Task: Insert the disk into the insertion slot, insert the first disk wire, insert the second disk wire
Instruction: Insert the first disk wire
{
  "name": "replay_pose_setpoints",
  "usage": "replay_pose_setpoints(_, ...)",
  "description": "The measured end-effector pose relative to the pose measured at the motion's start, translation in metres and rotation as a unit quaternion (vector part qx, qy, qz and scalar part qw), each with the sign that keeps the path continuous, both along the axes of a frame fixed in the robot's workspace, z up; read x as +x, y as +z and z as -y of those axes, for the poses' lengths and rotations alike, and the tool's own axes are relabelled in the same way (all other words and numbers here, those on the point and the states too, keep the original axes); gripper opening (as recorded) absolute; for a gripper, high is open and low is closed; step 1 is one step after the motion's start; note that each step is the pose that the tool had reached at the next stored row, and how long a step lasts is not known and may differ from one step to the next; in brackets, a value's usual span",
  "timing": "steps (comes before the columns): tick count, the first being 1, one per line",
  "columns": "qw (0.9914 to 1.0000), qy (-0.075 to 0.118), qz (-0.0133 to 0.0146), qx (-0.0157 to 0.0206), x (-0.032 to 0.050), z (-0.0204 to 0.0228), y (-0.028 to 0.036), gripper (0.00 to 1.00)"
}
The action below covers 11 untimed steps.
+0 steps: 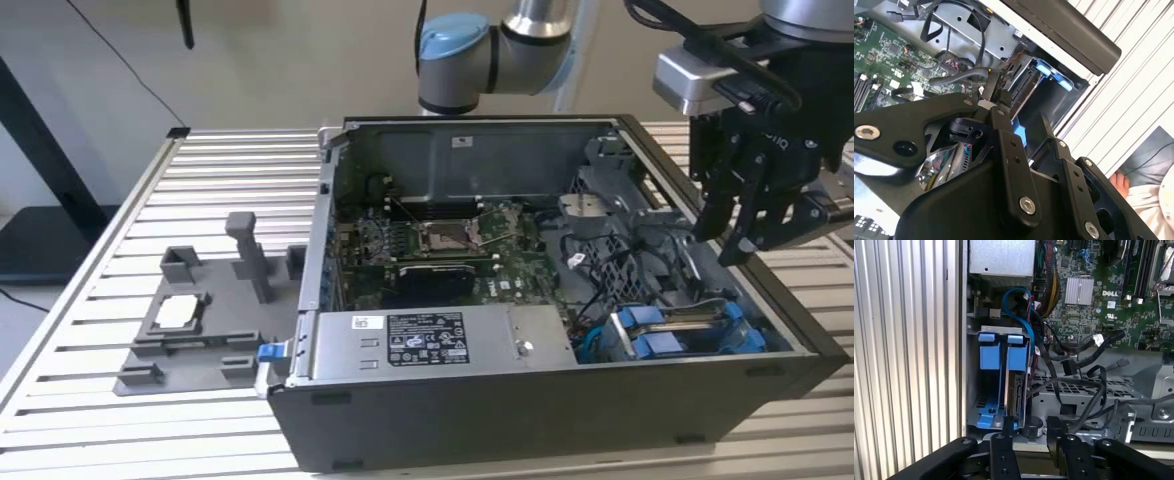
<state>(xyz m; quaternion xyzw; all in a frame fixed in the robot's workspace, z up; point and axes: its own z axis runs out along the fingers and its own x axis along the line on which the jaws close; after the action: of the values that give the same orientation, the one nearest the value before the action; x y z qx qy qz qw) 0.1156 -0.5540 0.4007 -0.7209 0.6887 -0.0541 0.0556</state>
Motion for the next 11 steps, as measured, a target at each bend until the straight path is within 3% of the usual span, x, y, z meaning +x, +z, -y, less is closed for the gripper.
replay_pose_setpoints(5,1.0,0.0,0.0013,-0.0002,0.0,-0.0003,0.0003,0.4)
replay_pose_setpoints(11,0.99999,0.0,0.0043,-0.0001,0.0,-0.0057,-0.0004,0.4)
